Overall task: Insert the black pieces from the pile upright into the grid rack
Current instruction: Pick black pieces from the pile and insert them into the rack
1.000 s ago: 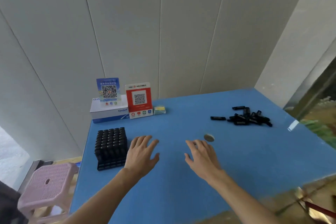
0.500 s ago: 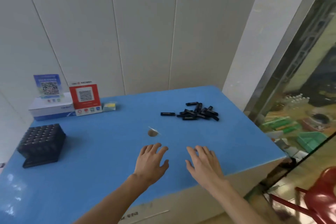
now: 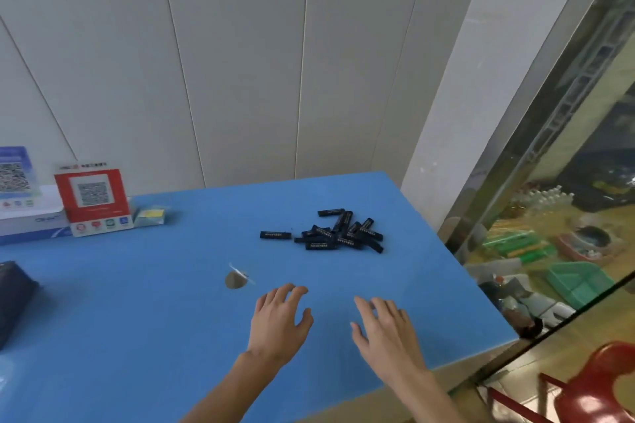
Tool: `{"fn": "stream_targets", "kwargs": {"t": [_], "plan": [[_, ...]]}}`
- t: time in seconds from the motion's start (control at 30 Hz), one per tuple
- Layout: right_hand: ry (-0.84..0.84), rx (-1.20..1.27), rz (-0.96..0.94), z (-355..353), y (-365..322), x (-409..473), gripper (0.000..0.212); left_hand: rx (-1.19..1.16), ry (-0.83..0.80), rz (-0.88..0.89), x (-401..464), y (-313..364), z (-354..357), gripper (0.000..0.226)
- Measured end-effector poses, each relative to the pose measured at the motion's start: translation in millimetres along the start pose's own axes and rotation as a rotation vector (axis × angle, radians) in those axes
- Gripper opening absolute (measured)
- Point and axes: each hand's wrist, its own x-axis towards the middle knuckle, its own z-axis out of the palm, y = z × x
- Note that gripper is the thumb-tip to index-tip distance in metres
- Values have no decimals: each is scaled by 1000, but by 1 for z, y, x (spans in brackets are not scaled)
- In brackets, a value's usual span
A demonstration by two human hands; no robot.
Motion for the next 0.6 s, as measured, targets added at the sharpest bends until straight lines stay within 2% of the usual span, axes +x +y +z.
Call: {"fn": "stream_targets", "kwargs": {"t": [0.3,0.6], "plan": [[-46,9,95,38,79,52,39,-54,-34,-123,57,1,52,30],[-114,53,50,92,117,94,36,29,-55,-212,99,9,94,36]]}}
